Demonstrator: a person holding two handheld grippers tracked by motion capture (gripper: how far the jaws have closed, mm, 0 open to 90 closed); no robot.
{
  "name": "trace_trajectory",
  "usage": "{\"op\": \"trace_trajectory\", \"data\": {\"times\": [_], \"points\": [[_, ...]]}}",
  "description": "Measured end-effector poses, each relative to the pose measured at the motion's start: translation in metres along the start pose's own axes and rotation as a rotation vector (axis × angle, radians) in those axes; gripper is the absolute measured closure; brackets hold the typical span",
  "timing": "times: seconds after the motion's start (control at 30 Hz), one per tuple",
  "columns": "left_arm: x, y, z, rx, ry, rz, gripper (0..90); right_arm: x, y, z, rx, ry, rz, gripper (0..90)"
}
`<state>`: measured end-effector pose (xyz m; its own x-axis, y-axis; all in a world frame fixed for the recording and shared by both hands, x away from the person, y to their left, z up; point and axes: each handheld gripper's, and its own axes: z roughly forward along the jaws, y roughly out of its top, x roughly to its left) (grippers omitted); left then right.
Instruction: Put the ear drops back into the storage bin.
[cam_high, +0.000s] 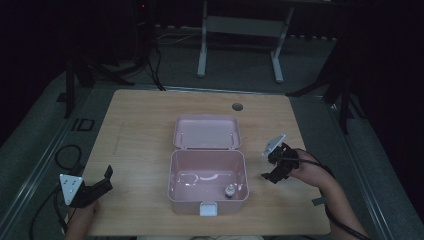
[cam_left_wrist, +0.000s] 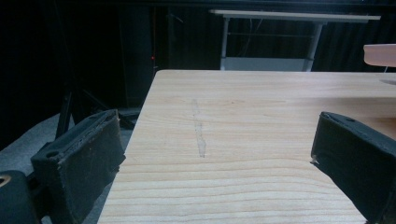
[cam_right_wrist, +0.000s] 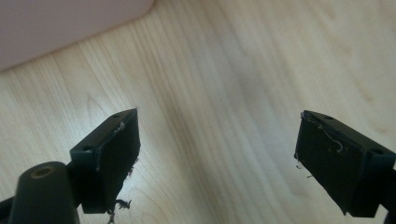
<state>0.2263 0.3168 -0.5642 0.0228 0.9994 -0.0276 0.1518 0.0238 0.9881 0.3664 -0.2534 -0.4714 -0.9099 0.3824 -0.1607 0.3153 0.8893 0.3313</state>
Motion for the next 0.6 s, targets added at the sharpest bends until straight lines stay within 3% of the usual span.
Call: {"op": "trace_trajectory", "data": {"times": [0.23, 0.3, 0.47, 0.6], "points": [[0.0, 0.0, 0.0, 0.0, -0.001, -0.001, 2.3, 0.001, -0.019, 0.017, -0.06, -0.009, 0.098, 13.5], [0.0, 0.0, 0.0, 0.0, -0.001, -0.002, 2.4, 0.0, -0.026, 0.021, -0.1, -0.022, 0.164, 13.5], [0.0, 0.0, 0.0, 0.0, -0.002, -0.001, 2.4, 0.0, -0.038, 0.026, -0.148, -0.09, 0.214, 13.5], [0.0, 0.0, 0.0, 0.0, -0.003, -0.002, 2.4, -0.001, -0.052, 0.029, -0.201, -0.19, 0.288, 13.2]]}}
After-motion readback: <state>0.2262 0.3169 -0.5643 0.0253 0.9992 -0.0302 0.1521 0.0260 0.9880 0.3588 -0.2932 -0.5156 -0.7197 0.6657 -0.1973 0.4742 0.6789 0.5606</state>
